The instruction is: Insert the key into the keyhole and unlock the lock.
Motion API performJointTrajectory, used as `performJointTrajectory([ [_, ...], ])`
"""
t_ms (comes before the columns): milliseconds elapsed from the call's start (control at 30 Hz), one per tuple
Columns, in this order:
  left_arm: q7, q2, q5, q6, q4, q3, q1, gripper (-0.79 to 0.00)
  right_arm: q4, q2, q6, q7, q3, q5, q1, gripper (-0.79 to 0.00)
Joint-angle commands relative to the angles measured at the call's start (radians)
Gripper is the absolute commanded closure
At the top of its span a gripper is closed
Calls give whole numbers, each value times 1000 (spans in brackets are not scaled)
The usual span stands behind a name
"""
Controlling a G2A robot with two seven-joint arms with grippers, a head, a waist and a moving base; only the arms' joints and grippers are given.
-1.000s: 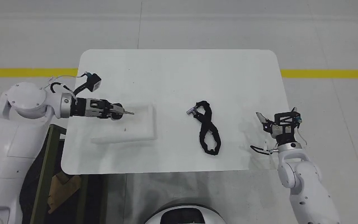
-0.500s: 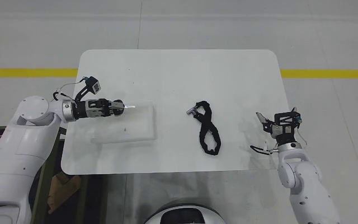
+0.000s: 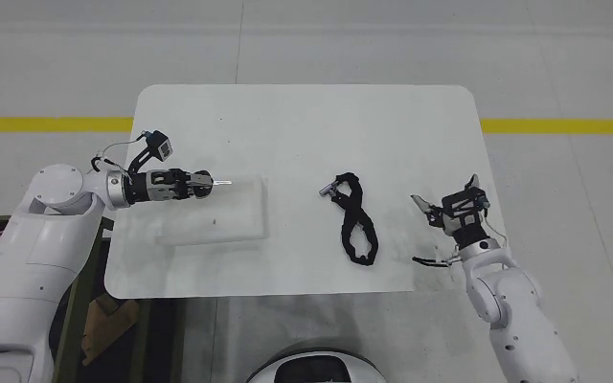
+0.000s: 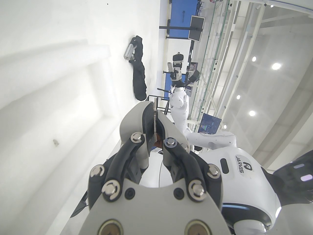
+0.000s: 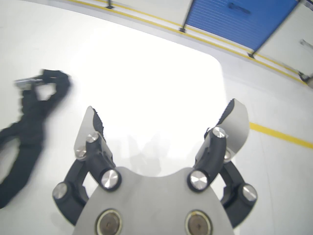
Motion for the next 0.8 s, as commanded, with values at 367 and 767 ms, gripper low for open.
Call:
performJointTrajectory([
  [367, 0, 0, 0, 0, 0, 0, 0, 0, -26, -18, -374, 388, -296, -95, 415, -785],
  [767, 0, 0, 0, 0, 0, 0, 0, 0, -34, -15, -377, 389, -287, -127, 387, -785],
])
